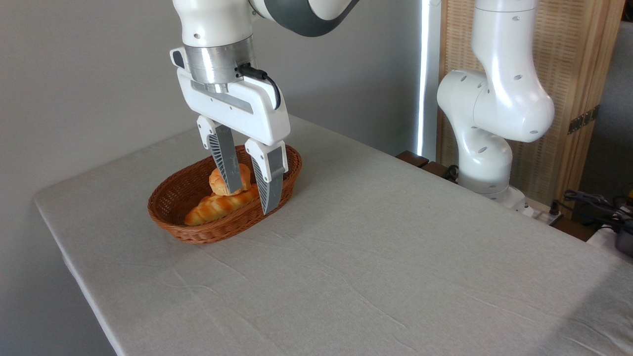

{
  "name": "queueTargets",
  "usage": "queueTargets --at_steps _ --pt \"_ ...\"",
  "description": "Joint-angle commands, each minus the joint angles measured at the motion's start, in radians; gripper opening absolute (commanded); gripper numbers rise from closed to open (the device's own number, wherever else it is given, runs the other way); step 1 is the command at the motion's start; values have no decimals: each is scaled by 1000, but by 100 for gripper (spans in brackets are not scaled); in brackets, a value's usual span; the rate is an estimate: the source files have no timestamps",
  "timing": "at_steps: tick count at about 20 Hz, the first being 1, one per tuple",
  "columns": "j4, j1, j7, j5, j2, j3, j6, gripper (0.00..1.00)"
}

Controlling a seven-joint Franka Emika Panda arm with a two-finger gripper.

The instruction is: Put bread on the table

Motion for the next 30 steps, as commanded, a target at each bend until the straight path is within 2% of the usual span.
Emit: queueTargets --at_steps 1,7,9,11,13,16,21,24,30 --pt "17 -4 2 12 6 -1 -27 100" --pt "-1 -33 -8 -5 13 -24 34 100" --pt "0 -44 -8 -11 13 -53 37 100" --pt "-3 -45 -8 -51 15 -97 57 100" --pt "-21 -48 -8 -68 15 -149 91 100" --pt "-35 -68 -10 -120 22 -188 132 100" --pt "-35 -78 -10 -123 94 -266 135 100" --pt "-35 -79 -10 -123 116 -292 135 100" --pt "-46 -90 -7 -117 128 -294 134 100"
